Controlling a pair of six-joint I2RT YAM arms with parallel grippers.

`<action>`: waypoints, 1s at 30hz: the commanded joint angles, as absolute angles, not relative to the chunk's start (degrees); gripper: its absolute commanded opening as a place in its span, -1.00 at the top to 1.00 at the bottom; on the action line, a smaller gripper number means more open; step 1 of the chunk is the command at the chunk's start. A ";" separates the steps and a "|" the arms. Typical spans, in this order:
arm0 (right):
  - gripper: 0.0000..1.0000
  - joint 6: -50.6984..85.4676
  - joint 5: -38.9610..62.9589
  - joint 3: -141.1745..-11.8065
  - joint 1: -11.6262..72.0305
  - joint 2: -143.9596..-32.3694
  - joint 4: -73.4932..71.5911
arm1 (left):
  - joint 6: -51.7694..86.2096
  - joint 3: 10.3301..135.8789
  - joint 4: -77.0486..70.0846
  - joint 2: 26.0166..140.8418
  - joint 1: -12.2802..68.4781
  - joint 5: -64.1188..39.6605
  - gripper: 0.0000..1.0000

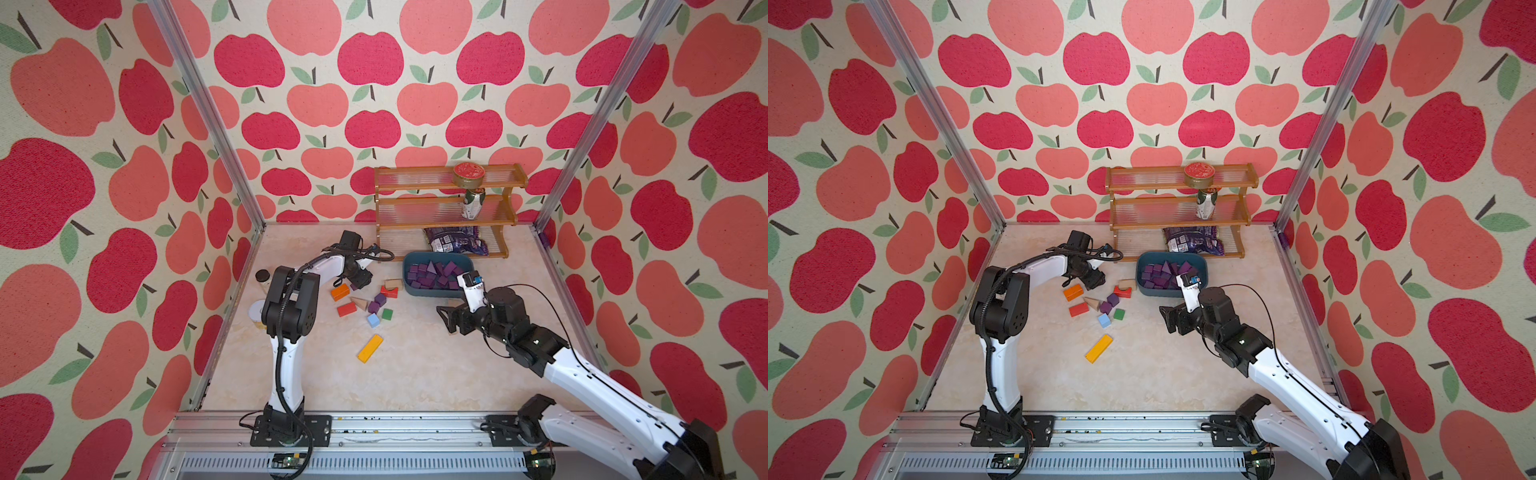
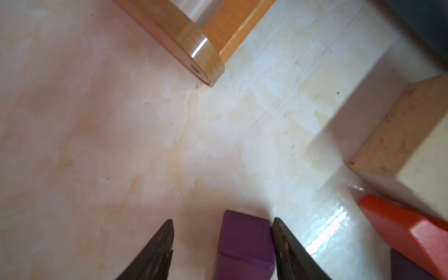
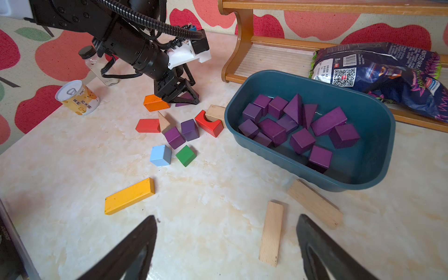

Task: Pick purple bricks into the storage bin
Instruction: Pick up the building block from the center of the board.

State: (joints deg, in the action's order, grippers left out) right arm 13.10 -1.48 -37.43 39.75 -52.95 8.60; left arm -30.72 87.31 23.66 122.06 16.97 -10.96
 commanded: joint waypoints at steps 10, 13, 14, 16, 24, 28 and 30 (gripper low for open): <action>-0.85 13.07 -3.71 -36.08 39.67 -51.43 9.22 | -30.87 85.74 24.38 121.85 16.80 -10.90 -0.03; -0.85 13.07 -3.60 -36.12 39.68 -51.42 9.23 | -30.34 84.69 23.82 120.91 16.79 -10.54 -0.05; -0.85 13.27 -3.60 -36.00 39.63 -51.27 9.23 | -30.33 84.37 23.79 120.69 16.78 -10.51 -0.05; -0.85 13.24 -3.76 -36.02 39.66 -51.22 9.27 | -30.40 83.87 23.94 120.41 16.78 -10.55 -0.04; -0.85 13.66 -3.78 -35.95 39.58 -51.15 9.58 | -30.11 82.60 24.38 120.55 16.75 -10.76 0.09; -0.85 13.70 -4.16 -35.86 39.59 -50.84 9.82 | -29.78 82.72 24.77 120.56 16.63 -11.43 0.38; -0.85 13.65 -4.30 -35.77 39.59 -50.66 10.01 | -29.63 82.71 24.62 120.45 16.70 -10.66 0.48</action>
State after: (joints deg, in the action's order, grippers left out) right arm 13.15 -3.16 -36.73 39.75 -51.94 8.62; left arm -29.67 84.25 22.06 120.75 16.95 -11.44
